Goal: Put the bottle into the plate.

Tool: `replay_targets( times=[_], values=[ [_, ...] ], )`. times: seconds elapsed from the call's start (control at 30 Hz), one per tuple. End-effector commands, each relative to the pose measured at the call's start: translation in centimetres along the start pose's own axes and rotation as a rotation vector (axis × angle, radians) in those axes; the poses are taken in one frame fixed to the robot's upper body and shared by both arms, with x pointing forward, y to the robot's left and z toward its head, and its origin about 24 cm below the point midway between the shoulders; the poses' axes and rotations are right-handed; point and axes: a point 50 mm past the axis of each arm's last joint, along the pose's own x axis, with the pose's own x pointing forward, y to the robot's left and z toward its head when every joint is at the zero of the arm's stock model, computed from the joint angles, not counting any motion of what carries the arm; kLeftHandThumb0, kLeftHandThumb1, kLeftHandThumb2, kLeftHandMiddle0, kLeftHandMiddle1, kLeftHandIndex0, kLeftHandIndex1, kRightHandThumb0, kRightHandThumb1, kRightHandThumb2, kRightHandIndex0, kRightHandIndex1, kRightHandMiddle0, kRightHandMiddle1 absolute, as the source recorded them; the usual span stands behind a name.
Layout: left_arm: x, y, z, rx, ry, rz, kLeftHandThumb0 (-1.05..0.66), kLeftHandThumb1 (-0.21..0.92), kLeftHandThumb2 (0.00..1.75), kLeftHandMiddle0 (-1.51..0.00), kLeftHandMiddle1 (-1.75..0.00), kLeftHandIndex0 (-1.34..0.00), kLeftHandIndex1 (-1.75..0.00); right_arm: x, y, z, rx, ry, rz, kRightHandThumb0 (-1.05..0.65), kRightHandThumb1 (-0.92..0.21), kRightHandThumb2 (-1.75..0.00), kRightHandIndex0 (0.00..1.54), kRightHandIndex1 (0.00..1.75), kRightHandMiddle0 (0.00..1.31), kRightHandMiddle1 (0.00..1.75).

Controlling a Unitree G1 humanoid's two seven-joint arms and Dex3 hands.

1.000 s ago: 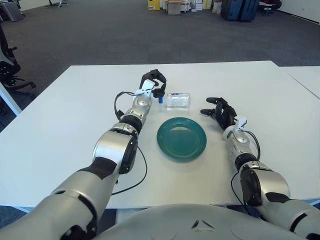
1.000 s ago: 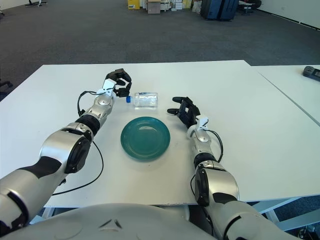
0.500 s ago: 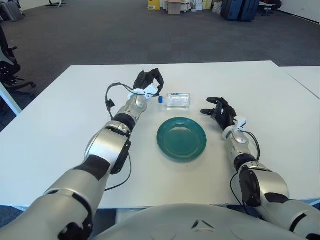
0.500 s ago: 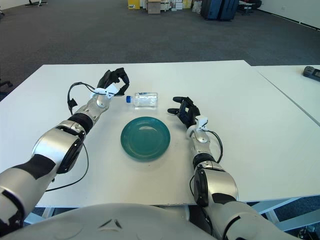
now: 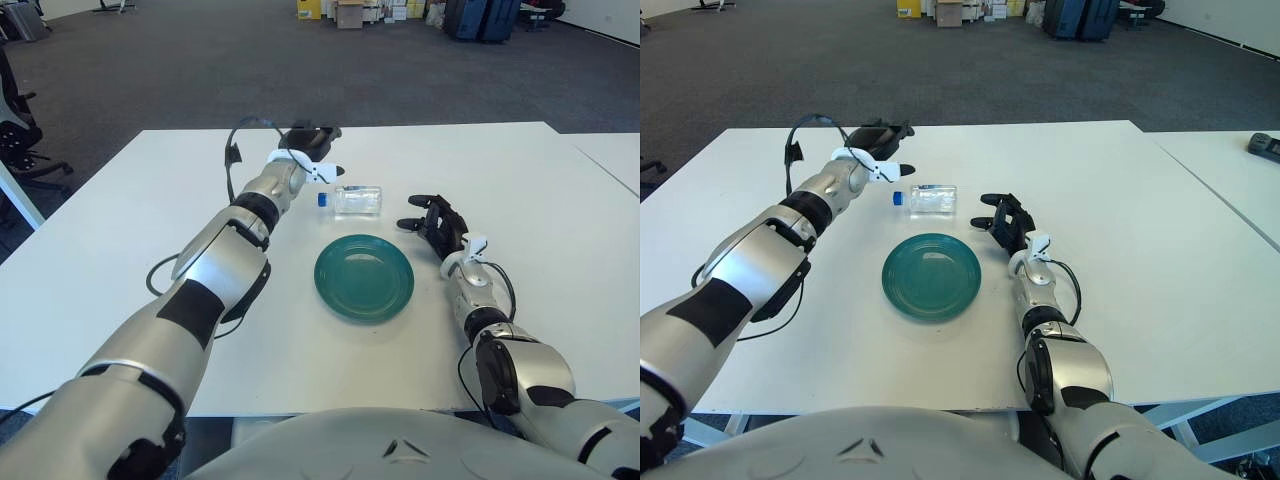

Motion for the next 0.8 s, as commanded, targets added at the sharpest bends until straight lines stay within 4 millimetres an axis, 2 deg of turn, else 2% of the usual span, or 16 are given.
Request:
replay_targets(
  times=[0.0, 0.23, 0.77],
  values=[
    [0.1, -0.2, 0.6, 0.058, -0.024, -0.046, -1.05, 0.92, 0.57, 0.0, -0.01, 0.0, -0.02, -0.7, 0.4, -1.6, 0.019, 0.081, 0.0, -0.82, -0.92, -0.96, 0.77, 0.81, 0.43, 1.11],
    [0.3, -1.0, 1.9, 0.077, -0.047, -0.091, -1.05, 0.92, 0.6, 0.0, 0.0, 0.0, 0.0, -0.7, 0.5, -1.6, 0.023, 0.075, 0.005, -0.81, -0.92, -0.93, 0.75, 0.81, 0.42, 1.12],
    [0.2, -2.1, 3.0, -0.017, -0.062, -0.12, -1.05, 0.92, 0.62, 0.0, 0.0, 0.0, 0.0, -0.8, 0.6, -1.5, 0.027, 0.063, 0.006, -0.81, -0.92, -0.94, 0.73, 0.81, 0.41, 1.11]
  ],
)
